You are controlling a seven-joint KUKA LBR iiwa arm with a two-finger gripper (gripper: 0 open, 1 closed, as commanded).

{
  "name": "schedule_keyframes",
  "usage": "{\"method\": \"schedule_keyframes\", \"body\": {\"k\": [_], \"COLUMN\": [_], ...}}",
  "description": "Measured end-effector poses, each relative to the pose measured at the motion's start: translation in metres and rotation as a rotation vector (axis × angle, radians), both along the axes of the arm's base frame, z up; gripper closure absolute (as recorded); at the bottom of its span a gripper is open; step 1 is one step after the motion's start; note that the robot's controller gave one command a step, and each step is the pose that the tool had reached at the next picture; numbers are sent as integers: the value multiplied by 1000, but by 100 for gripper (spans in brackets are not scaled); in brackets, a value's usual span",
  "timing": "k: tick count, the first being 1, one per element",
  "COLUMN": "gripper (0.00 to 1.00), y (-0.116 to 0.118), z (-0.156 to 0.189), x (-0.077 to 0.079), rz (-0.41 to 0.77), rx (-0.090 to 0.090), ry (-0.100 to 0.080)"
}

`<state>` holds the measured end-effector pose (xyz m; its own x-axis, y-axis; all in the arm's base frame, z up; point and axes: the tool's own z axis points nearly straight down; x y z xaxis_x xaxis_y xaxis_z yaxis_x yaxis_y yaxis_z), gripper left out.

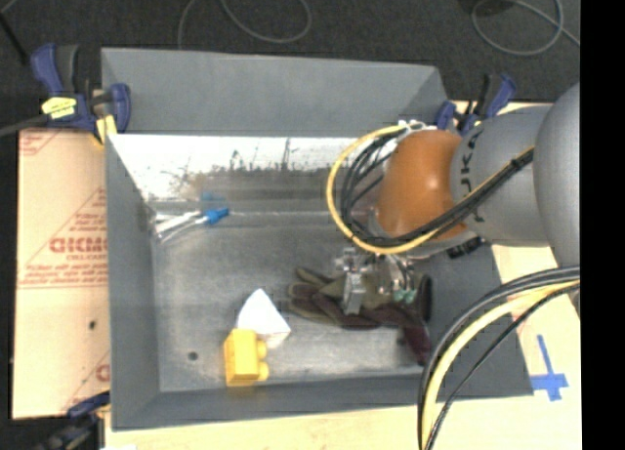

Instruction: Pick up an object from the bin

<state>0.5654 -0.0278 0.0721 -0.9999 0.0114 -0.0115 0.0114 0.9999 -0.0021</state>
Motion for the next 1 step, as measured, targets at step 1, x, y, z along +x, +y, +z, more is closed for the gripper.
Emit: {"method": "schedule_keyframes", "body": {"k": [1], "gripper": [100], "y": [0], "z": [0], "x": [0], "rz": [0], "rx": [0], "ry": [0]}}
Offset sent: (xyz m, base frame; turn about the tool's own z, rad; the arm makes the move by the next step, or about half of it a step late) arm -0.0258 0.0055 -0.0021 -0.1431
